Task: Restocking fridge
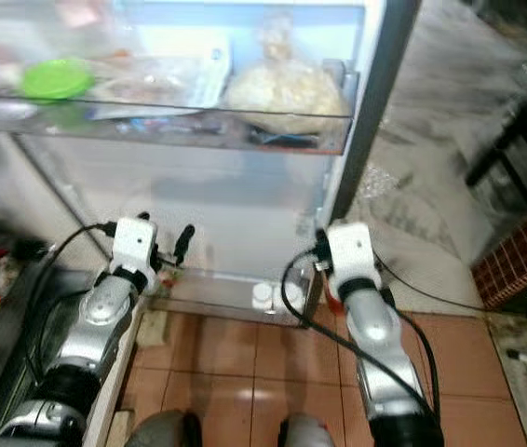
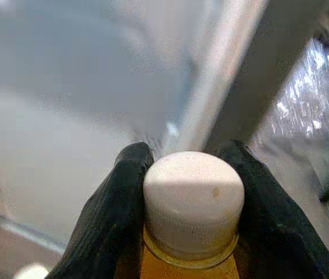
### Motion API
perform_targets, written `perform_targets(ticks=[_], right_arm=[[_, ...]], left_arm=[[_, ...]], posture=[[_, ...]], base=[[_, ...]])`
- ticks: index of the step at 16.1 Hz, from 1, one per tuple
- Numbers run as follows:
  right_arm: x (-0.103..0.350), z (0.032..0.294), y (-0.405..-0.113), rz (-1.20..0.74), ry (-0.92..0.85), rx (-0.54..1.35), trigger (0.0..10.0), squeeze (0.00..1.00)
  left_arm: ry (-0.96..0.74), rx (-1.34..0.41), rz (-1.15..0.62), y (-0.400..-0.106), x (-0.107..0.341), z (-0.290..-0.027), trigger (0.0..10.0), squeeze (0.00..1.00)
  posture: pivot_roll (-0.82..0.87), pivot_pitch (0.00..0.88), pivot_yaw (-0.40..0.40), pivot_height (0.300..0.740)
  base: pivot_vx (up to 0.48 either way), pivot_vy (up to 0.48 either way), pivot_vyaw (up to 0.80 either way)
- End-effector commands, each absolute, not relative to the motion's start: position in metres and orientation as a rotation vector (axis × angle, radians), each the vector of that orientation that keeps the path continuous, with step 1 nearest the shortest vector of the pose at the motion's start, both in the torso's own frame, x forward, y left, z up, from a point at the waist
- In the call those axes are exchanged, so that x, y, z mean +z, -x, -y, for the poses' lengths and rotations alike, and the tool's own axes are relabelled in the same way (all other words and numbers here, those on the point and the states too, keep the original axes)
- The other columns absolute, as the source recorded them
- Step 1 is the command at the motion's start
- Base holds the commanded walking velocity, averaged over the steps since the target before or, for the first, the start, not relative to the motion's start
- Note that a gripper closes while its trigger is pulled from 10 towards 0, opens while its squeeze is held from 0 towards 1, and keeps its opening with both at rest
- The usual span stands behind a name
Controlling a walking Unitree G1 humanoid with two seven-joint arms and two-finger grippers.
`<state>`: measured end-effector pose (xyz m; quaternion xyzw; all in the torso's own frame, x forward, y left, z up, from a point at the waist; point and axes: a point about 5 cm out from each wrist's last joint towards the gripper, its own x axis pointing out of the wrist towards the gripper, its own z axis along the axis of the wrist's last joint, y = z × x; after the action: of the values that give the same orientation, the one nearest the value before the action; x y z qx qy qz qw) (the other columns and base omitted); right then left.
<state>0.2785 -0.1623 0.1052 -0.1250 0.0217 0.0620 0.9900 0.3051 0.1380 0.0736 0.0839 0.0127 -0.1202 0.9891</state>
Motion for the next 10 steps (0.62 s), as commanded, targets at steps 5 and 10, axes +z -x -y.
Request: perform_targets(ticks=[5,10], right_arm=[[0.125,0.15,-0.292,0.055,0.208,0.264,10.0,0.0],[0.128,0.142,-0.298,0.082,0.161,0.332,10.0,0.0]], left_arm=[[-0.168,-0.197,-0.065,-0.279,0.066,-0.159,10.0,0.0],[-0.176,-0.121,-0.083,-0.274,0.07,-0.171,10.0,0.0]], posture=[[0.02,0.073,-0.005,0.74],[0.04,0.074,-0.012,0.74]], base=[[0.0,0.0,0.8],[0.0,0.0,0.58]])
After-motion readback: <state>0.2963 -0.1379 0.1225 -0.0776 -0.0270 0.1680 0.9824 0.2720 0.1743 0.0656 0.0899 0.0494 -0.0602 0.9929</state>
